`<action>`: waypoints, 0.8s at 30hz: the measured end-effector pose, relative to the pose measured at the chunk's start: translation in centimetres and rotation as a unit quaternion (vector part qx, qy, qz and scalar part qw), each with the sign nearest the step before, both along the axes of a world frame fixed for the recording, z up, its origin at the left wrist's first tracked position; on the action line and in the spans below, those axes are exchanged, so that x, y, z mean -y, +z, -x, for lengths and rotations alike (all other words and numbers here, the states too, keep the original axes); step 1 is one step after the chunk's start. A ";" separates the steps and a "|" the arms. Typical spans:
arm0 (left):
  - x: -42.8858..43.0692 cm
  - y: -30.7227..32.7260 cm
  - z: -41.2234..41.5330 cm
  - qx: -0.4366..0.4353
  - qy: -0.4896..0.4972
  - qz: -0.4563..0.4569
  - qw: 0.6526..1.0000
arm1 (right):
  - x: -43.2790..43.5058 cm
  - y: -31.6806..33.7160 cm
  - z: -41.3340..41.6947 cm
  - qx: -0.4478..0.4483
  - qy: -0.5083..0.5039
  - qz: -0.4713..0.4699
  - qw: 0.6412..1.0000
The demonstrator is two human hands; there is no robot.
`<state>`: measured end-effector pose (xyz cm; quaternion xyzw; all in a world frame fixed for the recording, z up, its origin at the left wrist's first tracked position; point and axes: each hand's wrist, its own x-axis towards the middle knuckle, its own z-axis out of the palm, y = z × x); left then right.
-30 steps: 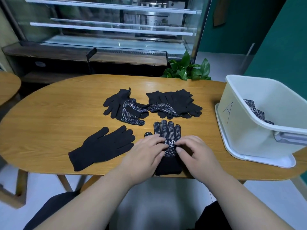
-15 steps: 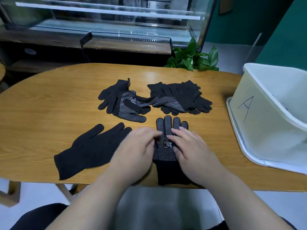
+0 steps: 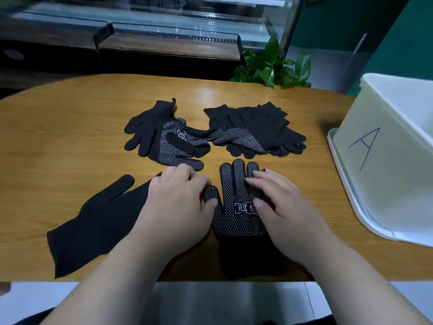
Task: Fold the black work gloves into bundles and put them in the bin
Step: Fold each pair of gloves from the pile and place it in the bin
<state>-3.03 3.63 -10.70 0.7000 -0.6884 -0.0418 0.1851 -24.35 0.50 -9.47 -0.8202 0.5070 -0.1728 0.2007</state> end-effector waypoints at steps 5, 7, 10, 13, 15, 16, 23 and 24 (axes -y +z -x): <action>0.3 0.1 0.5 0.000 0.012 0.004 1.000 | 0.0 -0.2 -0.3 -0.018 -0.011 0.012 1.000; 0.4 0.1 0.5 -0.009 0.013 0.001 1.000 | 0.0 -0.3 -0.4 -0.021 -0.013 0.010 1.000; 0.5 0.2 0.7 -0.020 0.008 -0.008 1.000 | -0.1 -0.4 -0.4 -0.043 -0.010 0.012 0.999; 0.4 0.6 0.9 -0.042 -0.009 -0.020 0.999 | -0.2 -0.4 -0.6 -0.057 -0.008 0.015 0.998; 0.4 1.0 0.9 -0.054 -0.017 -0.031 0.998 | -0.2 -0.5 -0.6 -0.057 -0.007 0.017 0.998; 0.4 1.3 0.9 -0.062 -0.023 -0.036 0.997 | -0.2 -0.4 -0.6 -0.056 -0.006 0.018 0.998; -0.3 1.8 1.2 -0.222 -0.027 -0.060 0.973 | -0.2 -0.4 -0.5 -0.056 -0.005 0.020 0.998; -0.3 1.8 1.2 -0.239 -0.023 -0.057 0.969 | -0.2 -0.5 -0.5 -0.057 -0.005 0.021 0.998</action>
